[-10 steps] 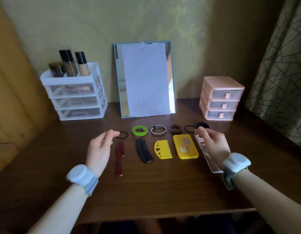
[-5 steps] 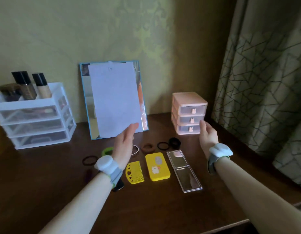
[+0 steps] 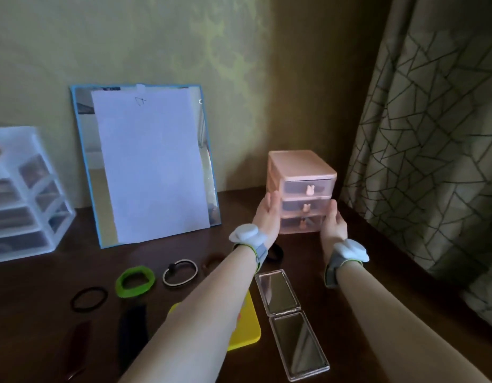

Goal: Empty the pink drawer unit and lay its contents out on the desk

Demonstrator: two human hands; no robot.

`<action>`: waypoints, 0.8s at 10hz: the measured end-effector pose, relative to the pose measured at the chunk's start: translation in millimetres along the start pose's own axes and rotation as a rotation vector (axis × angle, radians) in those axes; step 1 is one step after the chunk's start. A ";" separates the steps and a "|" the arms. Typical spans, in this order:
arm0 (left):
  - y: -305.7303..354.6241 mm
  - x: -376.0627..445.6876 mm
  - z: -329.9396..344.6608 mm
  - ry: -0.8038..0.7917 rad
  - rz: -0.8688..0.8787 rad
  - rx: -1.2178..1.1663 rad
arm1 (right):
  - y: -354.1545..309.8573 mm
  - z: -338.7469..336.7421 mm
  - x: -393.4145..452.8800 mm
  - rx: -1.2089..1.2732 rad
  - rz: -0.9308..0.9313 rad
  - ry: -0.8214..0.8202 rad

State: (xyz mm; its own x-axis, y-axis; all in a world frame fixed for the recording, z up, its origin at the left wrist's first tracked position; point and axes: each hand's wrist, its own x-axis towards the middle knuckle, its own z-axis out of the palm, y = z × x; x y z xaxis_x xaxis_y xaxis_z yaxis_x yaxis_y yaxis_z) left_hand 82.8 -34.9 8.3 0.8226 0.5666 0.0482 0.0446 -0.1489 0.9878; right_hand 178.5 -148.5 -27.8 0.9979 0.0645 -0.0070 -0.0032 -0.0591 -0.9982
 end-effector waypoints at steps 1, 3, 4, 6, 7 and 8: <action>-5.7 7.1 5.5 -0.056 -0.027 -0.062 | 6.5 8.7 -0.3 0.041 -0.028 -0.011; -14.6 10.6 12.2 0.030 -0.032 -0.047 | 3.2 19.6 8.0 0.092 -0.020 -0.028; -17.9 13.3 7.7 0.074 -0.017 -0.043 | 3.8 28.4 7.6 0.093 -0.032 -0.054; -18.2 13.3 5.2 0.088 -0.035 -0.053 | 0.9 29.5 6.0 0.096 -0.033 -0.074; -19.0 10.6 -1.2 0.086 0.001 -0.019 | 1.7 26.7 6.7 0.066 -0.032 -0.047; -20.1 -0.7 -13.9 0.107 0.018 0.041 | 1.3 21.1 -4.6 0.038 -0.014 -0.006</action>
